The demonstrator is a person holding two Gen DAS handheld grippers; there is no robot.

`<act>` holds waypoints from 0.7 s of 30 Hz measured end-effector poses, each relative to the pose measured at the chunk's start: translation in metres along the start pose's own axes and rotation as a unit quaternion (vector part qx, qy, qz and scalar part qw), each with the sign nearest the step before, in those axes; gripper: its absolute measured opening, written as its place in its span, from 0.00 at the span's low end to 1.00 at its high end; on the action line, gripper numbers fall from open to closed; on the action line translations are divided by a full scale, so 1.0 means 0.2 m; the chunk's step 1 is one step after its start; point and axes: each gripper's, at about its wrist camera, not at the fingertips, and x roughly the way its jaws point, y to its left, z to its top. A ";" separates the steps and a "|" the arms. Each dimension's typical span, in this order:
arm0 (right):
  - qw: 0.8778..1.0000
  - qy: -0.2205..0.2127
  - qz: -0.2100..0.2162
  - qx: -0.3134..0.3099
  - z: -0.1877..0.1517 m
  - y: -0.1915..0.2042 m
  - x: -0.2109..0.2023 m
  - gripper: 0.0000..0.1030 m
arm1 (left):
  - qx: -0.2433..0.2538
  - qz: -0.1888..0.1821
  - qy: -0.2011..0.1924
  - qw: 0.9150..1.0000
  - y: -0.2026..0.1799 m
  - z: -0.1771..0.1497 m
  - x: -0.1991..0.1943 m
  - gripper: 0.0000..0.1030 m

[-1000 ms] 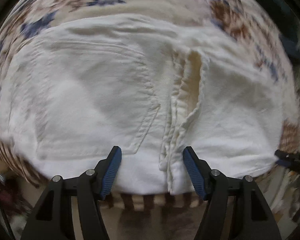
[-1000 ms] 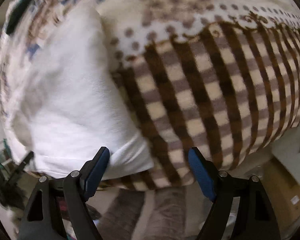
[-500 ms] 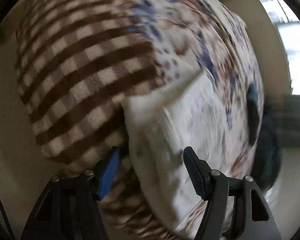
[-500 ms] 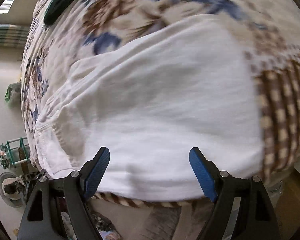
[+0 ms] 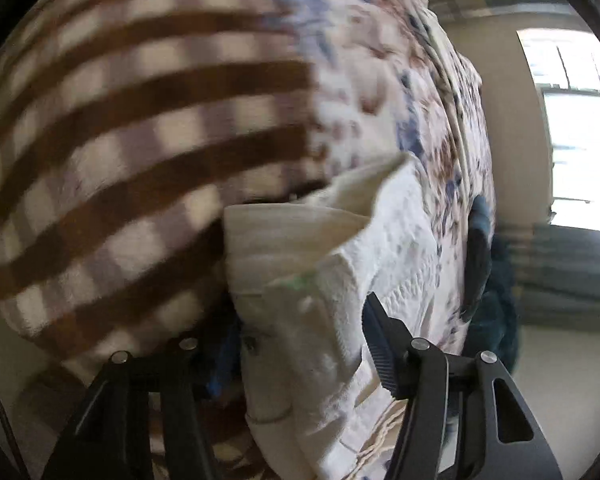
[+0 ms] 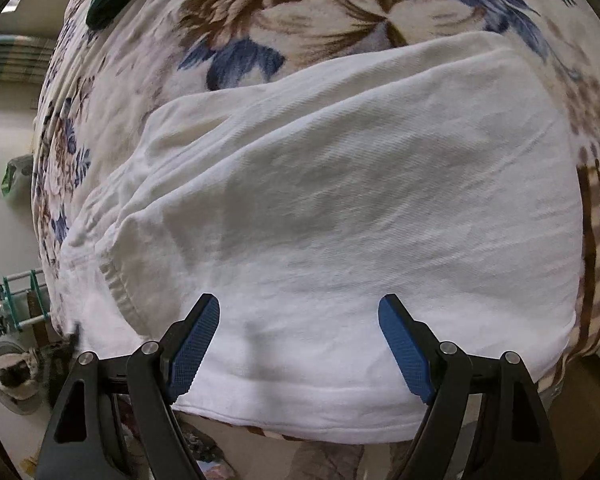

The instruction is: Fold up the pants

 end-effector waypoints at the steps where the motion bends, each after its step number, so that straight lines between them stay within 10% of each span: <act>1: 1.000 0.001 0.001 0.002 0.00 0.00 0.00 0.82 | 0.002 -0.008 0.002 1.000 0.02 0.00 -0.01 0.54; 9: 1.000 0.004 0.000 -0.002 0.00 0.00 0.02 0.82 | 0.022 -0.001 0.003 1.000 -0.13 0.04 0.12 0.71; 13: 1.000 0.000 0.006 -0.002 0.01 -0.01 0.03 0.82 | 0.073 -0.007 -0.017 0.997 -0.25 0.00 0.10 0.32; 21: 1.000 -0.004 0.030 0.004 0.02 -0.05 0.00 0.82 | 0.197 0.011 -0.040 0.980 -0.66 -0.27 -0.11 0.24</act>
